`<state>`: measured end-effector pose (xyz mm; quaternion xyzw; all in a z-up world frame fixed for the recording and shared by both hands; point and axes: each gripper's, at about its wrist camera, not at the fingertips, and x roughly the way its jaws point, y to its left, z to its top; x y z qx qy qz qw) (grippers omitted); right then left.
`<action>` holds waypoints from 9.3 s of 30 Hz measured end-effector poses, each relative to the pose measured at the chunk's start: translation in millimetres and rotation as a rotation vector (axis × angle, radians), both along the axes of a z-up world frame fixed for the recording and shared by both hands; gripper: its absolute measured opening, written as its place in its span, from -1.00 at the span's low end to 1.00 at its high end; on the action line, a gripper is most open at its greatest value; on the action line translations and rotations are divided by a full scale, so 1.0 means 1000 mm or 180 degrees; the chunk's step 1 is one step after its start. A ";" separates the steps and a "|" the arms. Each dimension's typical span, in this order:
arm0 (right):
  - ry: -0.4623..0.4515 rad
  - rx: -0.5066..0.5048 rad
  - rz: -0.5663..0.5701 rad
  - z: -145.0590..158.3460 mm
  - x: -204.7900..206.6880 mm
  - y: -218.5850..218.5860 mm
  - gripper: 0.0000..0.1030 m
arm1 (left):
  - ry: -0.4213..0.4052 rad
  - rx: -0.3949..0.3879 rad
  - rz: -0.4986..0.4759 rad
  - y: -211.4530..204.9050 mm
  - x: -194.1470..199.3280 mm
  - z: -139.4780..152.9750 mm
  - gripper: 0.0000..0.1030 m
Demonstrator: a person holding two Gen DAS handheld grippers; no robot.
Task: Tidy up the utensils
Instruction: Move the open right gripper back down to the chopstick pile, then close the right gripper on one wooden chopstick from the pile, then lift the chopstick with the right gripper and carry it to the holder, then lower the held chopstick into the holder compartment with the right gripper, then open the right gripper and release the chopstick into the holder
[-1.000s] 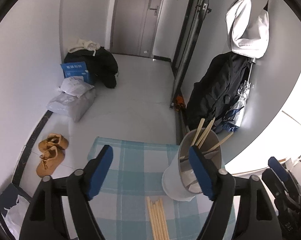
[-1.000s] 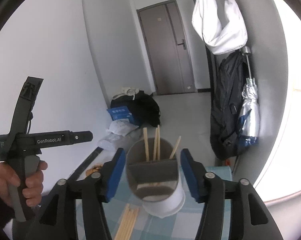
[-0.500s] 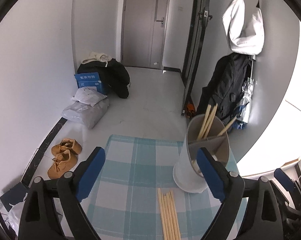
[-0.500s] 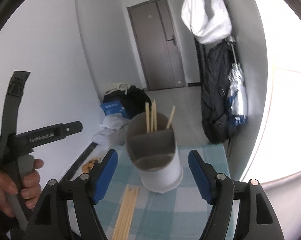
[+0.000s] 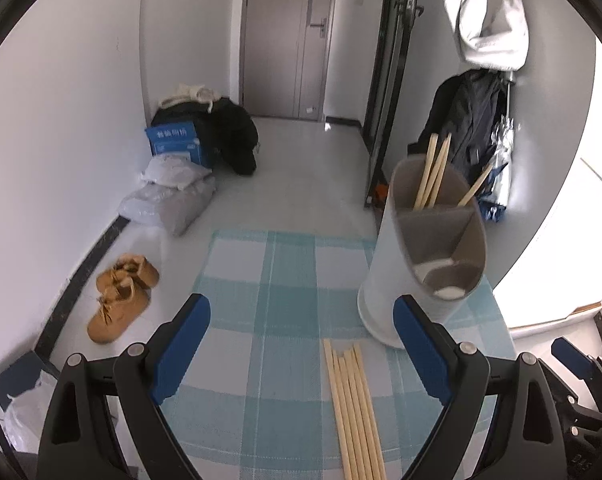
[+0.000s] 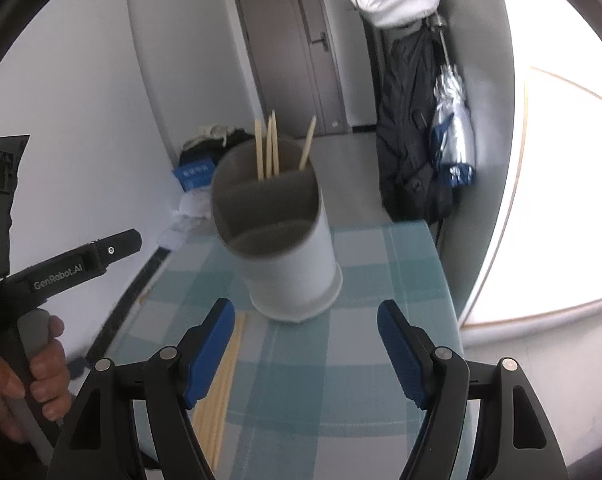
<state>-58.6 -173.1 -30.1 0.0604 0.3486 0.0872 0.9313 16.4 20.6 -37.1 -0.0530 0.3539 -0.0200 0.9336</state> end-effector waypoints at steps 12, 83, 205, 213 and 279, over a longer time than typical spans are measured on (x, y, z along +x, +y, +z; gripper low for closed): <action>0.0496 -0.0220 0.0332 -0.043 0.017 0.038 0.43 | 0.0239 -0.0073 0.0209 0.027 0.009 -0.024 0.75; 0.1281 -0.0782 0.0886 -0.093 0.043 0.110 -0.83 | 0.0652 -0.0609 0.0721 0.103 0.022 -0.040 0.75; -0.0477 0.0638 0.0178 0.052 -0.028 0.000 -0.91 | 0.0199 -0.0109 -0.0966 -0.013 -0.048 0.064 -0.97; -0.0647 0.0626 0.0192 0.083 -0.022 -0.003 -0.90 | 0.0040 -0.0243 -0.1036 -0.016 -0.039 0.102 -0.97; -0.0241 0.0401 0.0594 0.067 0.161 0.003 -0.84 | 0.0298 -0.0286 -0.1005 -0.037 0.109 0.091 -0.92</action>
